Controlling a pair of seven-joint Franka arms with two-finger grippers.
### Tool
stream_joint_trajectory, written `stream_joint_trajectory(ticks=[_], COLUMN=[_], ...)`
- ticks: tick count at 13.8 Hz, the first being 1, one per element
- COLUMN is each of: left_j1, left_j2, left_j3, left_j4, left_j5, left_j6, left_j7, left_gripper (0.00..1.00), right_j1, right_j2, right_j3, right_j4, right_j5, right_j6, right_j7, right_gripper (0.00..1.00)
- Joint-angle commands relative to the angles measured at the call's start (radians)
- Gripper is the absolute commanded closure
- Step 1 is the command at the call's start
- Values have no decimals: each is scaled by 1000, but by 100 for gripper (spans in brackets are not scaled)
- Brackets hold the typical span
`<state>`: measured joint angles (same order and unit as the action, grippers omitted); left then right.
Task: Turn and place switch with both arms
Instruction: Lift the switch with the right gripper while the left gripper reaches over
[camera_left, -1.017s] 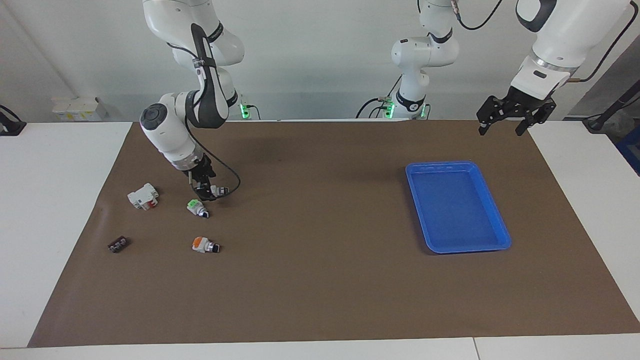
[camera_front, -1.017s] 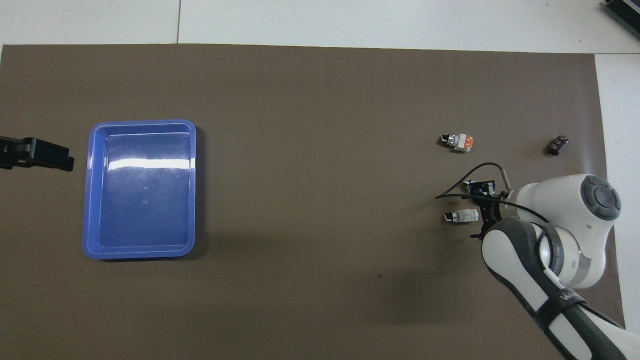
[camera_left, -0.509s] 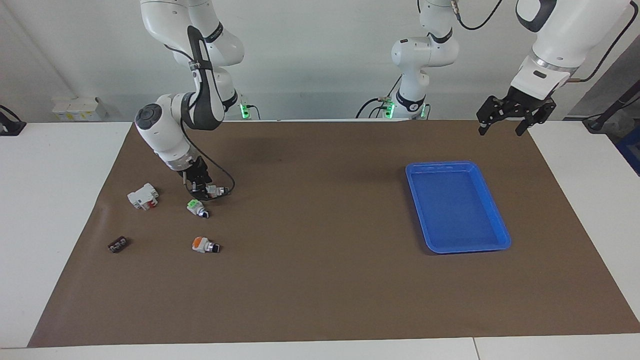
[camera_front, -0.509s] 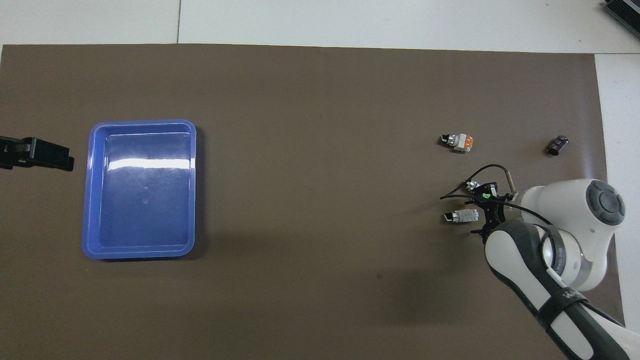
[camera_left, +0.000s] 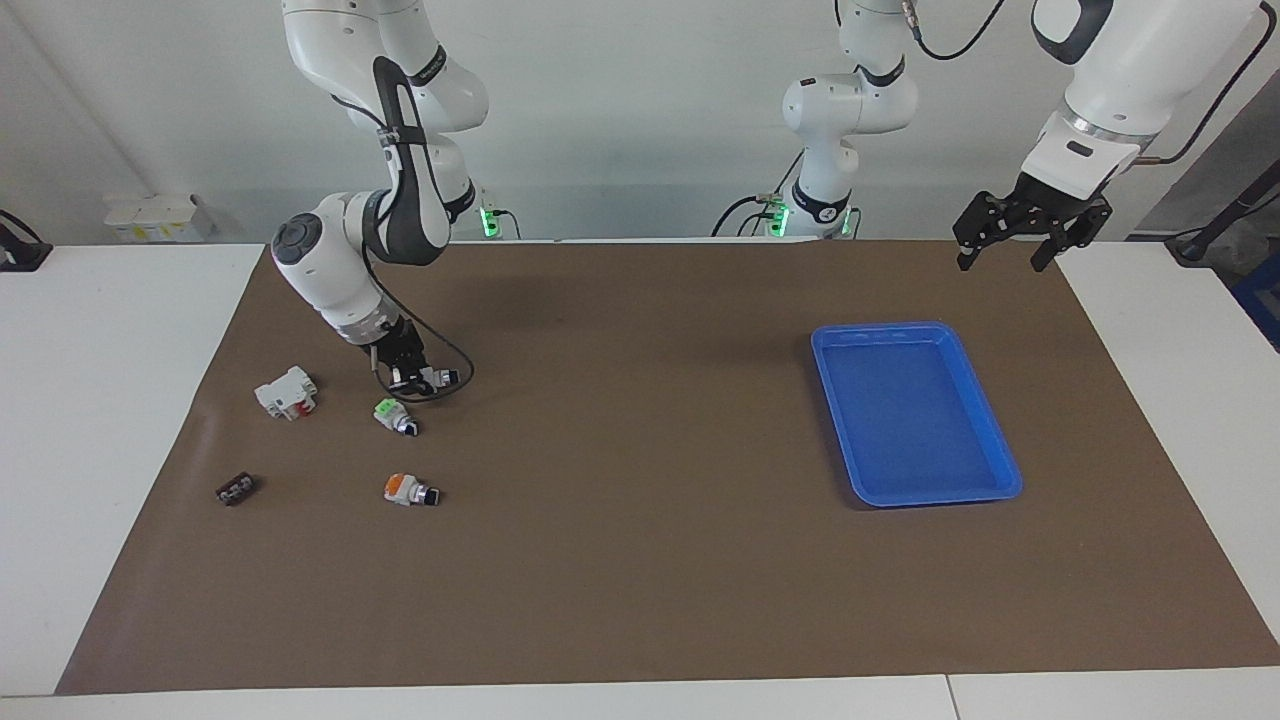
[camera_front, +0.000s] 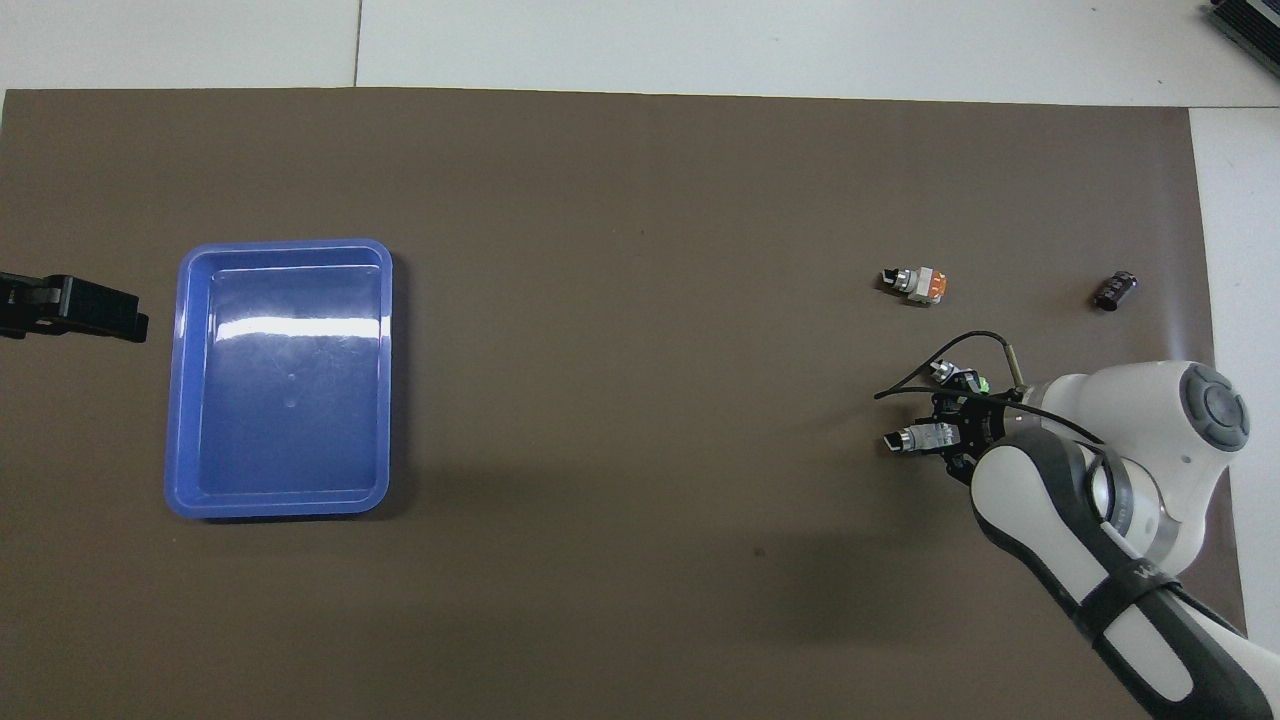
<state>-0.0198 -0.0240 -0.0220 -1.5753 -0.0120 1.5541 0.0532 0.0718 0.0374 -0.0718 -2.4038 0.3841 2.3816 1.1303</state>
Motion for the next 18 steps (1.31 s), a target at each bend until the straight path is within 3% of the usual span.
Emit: stream_joint_trajectory(ticks=[1, 6, 8, 14, 18], left_j1=[0, -2, 0, -11, -89], left_j2=[-24, -24, -25, -31, -63], left_j3=[1, 1, 1, 1, -16], left_j4=[-22, -22, -22, -37, -107], left_j5=[21, 23, 21, 21, 9], left_j6=[-6, -6, -6, -6, 64], left_j7=[1, 1, 1, -1, -12], left_gripper=[0, 0, 0, 0, 0], right_j1=[-15, 23, 58, 161, 250], right_j2=[12, 6, 2, 53, 75], right_j3=[3, 18, 29, 58, 58], right_j4=[144, 406, 468, 632, 677], right_j5=[104, 223, 313, 614, 657], right_j6=[-199, -531, -564, -483, -384], right_j7=[-75, 23, 127, 328, 437], right_gripper=[100, 100, 100, 100, 100])
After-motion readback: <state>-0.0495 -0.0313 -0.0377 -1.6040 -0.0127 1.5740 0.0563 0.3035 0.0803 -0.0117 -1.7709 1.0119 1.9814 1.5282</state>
